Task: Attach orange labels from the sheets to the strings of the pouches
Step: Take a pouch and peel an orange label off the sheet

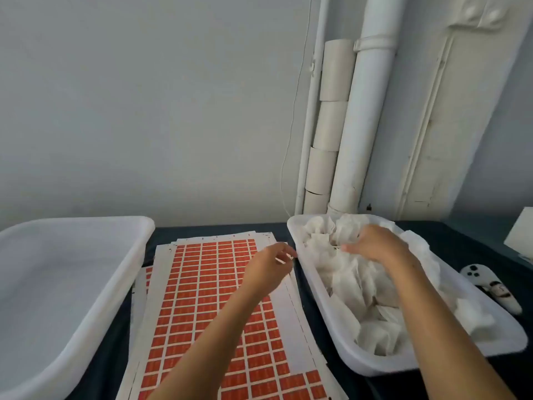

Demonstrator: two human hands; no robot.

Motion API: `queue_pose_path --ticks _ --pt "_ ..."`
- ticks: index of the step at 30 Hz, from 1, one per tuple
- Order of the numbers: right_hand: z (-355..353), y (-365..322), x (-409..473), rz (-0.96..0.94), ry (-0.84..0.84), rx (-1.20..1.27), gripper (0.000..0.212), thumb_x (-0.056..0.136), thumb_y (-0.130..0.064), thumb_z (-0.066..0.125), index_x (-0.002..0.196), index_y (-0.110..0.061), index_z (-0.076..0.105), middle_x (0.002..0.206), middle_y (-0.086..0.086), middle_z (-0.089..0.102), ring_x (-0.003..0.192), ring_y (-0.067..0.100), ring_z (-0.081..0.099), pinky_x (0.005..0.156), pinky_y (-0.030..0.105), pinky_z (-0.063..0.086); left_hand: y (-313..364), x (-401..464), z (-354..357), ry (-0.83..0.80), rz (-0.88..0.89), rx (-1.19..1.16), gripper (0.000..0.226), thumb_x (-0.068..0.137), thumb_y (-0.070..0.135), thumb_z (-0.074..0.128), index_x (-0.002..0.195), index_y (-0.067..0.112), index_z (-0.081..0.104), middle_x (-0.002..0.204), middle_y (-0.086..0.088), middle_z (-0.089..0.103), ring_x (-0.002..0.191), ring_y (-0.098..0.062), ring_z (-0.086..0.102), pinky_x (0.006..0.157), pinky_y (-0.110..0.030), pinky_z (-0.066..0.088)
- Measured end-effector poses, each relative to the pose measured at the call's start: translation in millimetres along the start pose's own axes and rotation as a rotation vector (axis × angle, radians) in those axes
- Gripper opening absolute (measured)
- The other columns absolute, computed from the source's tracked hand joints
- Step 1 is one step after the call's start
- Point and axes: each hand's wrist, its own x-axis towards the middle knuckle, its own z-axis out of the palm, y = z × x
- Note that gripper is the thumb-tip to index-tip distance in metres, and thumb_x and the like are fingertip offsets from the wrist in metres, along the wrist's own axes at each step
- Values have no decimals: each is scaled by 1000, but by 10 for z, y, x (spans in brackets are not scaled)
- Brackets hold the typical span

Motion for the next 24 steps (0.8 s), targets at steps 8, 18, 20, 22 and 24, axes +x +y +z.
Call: queue_pose_path --ticks 8,18,20,22,24 --pt "307 -71 -36 -80 7 68 24 74 -42 74 75 -20 66 86 -6 62 91 19 57 89 38 43 121 62 320 -74 32 65 26 87 30 67 113 29 63 116 0 60 98 -13 57 79 -17 48" --pt "249 -179 15 -141 356 95 37 95 -24 51 62 -16 39 76 2 54 71 20 52 58 27 36 35 127 313 -27 5 -27 38 82 35 71 117 34 57 128 3 54 109 -12 51 91 -26 48" --pt "148 -271 -26 -217 397 166 21 97 -23 47 78 -13 48 77 1 54 68 19 49 52 28 30 69 124 269 -17 0 -100 47 81 36 72 124 33 52 129 3 54 108 -9 49 86 -24 46" --pt "26 -391 -83 -304 454 228 14 97 -23 47 87 -12 49 79 1 57 71 22 52 57 30 33 136 102 173 -7 -5 -228 55 81 37 71 129 30 47 131 5 53 112 -9 48 87 -24 45" --pt "-98 -529 -155 -383 508 352 12 94 -23 52 87 -14 52 77 1 61 71 23 55 60 31 39 223 50 13 18 32 -335 56 81 37 70 131 27 46 127 8 54 113 -7 50 86 -20 45"
